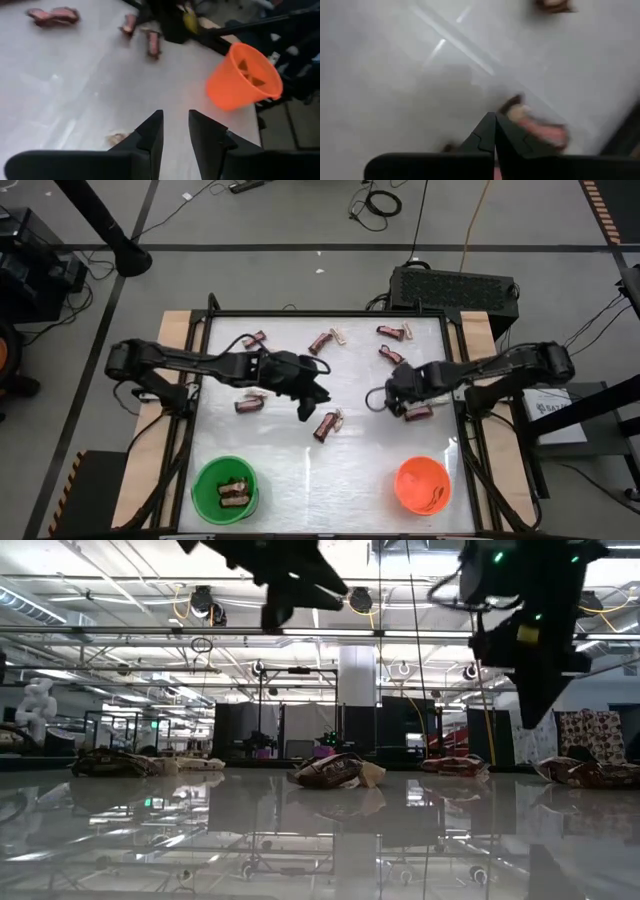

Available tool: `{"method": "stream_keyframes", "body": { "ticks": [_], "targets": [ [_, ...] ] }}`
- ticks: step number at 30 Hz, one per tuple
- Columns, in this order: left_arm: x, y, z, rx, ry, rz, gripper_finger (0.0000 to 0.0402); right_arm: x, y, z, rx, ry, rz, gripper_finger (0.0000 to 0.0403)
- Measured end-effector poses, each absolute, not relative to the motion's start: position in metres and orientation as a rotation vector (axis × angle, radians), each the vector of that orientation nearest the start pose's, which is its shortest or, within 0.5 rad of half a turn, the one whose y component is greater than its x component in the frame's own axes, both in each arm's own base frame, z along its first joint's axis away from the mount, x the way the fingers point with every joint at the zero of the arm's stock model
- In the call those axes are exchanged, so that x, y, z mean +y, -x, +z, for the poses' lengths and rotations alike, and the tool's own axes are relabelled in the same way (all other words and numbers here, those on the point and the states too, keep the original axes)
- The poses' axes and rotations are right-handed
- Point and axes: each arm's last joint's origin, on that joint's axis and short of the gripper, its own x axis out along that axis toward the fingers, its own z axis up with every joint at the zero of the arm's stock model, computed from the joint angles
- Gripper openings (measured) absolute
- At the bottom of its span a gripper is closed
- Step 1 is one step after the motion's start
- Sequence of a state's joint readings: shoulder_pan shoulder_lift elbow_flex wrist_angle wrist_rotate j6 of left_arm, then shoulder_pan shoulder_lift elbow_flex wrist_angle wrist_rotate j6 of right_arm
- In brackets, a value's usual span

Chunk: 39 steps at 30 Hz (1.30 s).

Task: Sort candy by brand, put in halloween buckets
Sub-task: Put the brown chocolate bar into the green bucket

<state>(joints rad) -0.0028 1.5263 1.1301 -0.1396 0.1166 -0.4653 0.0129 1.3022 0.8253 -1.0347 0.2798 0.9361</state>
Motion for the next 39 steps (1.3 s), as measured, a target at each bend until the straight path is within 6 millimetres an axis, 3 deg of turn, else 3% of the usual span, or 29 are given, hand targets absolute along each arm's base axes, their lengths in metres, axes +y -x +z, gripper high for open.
{"method": "stream_keyframes", "body": {
  "ticks": [5, 11, 16, 21, 27, 31, 35, 39],
  "targets": [
    [-0.005, -0.350, 0.270, 0.545, 0.507, -0.005, 0.0131, -0.036, -0.198, 0.203, 1.260, -0.530, -0.963, 0.0042],
    [-0.005, -0.350, 0.269, 0.550, 0.513, 0.004, 0.0167, -0.059, -0.198, 0.199, 1.238, -0.624, -1.022, 0.0136],
    [-0.007, -0.349, 0.268, 0.559, 0.510, 0.004, 0.0171, -0.067, -0.200, 0.191, 1.278, -0.629, -1.058, 0.0204],
    [-0.010, -0.347, 0.265, 0.600, 0.503, 0.019, 0.0171, -0.064, -0.206, 0.177, 1.316, -0.621, -1.045, 0.0237],
    [-0.012, -0.344, 0.261, 0.650, 0.497, 0.037, 0.0171, -0.059, -0.203, 0.148, 1.379, -0.698, -0.994, 0.0242],
    [-0.012, -0.342, 0.257, 0.689, 0.487, 0.071, 0.0171, -0.058, -0.199, 0.146, 1.390, -0.709, -1.022, 0.0236],
    [-0.012, -0.341, 0.256, 0.703, 0.485, 0.078, 0.0171, -0.057, -0.197, 0.148, 1.388, -0.714, -1.027, 0.0203],
    [-0.012, -0.341, 0.256, 0.704, 0.485, 0.078, 0.0171, -0.055, -0.198, 0.148, 1.388, -0.714, -1.025, 0.0143]
  ]
}}
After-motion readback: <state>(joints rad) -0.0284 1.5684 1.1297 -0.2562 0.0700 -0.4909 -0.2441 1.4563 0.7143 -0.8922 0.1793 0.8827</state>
